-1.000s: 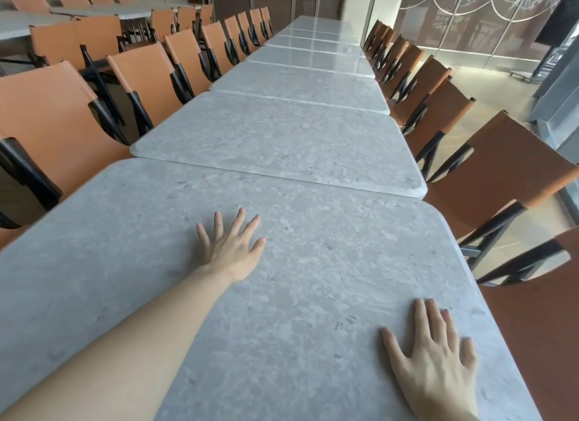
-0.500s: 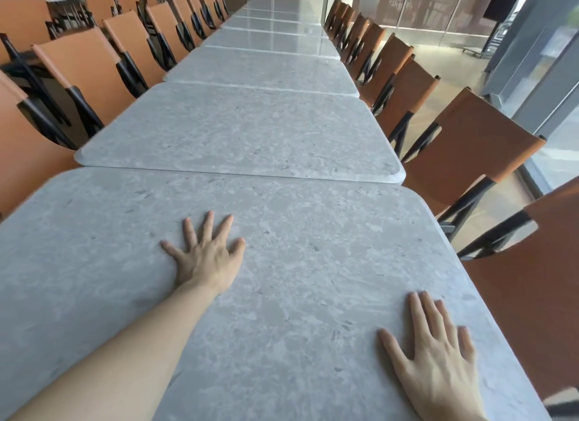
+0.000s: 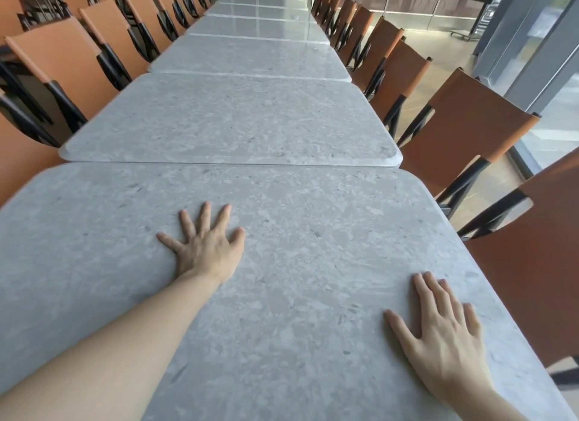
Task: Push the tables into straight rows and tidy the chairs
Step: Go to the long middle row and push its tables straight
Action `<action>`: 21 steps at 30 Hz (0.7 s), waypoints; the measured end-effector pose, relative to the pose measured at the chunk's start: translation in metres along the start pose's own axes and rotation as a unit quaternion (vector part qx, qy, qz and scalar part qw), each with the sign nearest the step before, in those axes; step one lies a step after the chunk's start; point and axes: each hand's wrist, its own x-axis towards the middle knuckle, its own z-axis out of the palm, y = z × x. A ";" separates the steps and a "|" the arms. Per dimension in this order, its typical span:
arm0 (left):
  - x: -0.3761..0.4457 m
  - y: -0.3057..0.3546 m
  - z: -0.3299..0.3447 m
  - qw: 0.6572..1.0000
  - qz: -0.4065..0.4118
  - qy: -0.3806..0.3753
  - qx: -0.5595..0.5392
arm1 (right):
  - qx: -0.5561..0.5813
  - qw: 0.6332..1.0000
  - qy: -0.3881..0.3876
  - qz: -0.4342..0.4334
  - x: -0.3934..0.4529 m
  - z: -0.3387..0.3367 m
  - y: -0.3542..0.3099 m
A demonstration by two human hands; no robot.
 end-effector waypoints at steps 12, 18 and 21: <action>-0.001 0.000 0.000 1.000 0.007 0.003 -0.024 | 0.061 0.992 0.029 -0.105 0.139 -0.002 -0.187; -0.005 -0.003 -0.001 0.999 0.039 0.003 0.010 | 0.097 0.994 0.002 -0.041 0.225 0.007 -0.271; 0.034 -0.025 -0.018 0.988 0.139 0.038 0.049 | 0.065 0.993 0.007 -0.095 0.250 0.013 -0.277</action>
